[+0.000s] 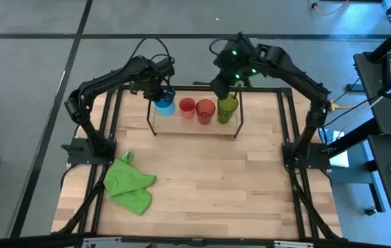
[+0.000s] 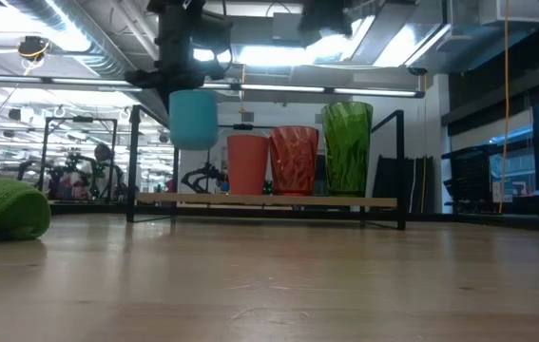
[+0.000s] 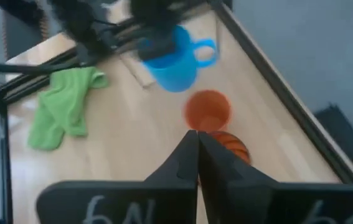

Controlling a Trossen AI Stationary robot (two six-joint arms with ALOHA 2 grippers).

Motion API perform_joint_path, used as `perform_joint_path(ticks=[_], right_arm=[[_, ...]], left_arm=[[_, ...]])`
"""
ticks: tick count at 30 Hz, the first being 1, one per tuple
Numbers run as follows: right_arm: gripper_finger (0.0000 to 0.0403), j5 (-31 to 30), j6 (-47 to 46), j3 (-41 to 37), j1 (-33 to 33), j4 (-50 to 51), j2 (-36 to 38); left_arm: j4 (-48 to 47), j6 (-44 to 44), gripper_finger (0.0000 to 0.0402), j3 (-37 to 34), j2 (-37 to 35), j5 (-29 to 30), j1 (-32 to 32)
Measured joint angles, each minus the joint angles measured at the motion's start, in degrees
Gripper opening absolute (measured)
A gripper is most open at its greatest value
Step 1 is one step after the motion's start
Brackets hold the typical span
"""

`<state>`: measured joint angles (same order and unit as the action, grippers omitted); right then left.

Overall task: Stack small to large cups/mugs on shelf
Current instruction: Put the blue mug on the shelf

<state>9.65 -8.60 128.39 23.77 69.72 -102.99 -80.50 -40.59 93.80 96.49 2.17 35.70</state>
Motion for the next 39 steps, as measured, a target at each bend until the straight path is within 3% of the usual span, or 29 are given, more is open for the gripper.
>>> perform_joint_path(ticks=[5,8,17,23,30,35,39], right_arm=[[0.0004,15.68,-5.76,-13.64,8.59,-12.0,-0.27],[0.0003,21.15,-9.2,-20.05,11.14,-19.59,-0.29],[0.0002,24.04,-15.85,-28.36,12.79,-36.05,-0.7],[0.0002,30.55,-21.61,-29.35,13.62,-40.7,-5.78],[0.0002,38.58,-31.93,-29.33,13.99,-53.88,-12.58],[0.0002,39.2,-35.47,-29.33,14.01,-59.53,-17.29],[0.0002,36.52,-32.22,-29.33,14.01,-60.28,-18.49]], left_arm=[[0.54,-3.05,0.0003,0.0,0.0,-0.19,-0.58],[1.37,-4.75,0.0003,0.0,0.0,-0.11,-0.63],[0.03,-6.88,0.0004,0.11,4.13,0.48,-1.84],[1.2,-6.55,0.0004,0.04,4.61,1.1,-2.69],[-1.45,-6.42,0.0004,0.04,4.33,1.76,-1.07],[-0.85,-6.06,0.0004,0.04,4.33,1.78,-0.48],[-0.84,-5.58,0.0005,0.04,4.33,3.01,-0.35]])
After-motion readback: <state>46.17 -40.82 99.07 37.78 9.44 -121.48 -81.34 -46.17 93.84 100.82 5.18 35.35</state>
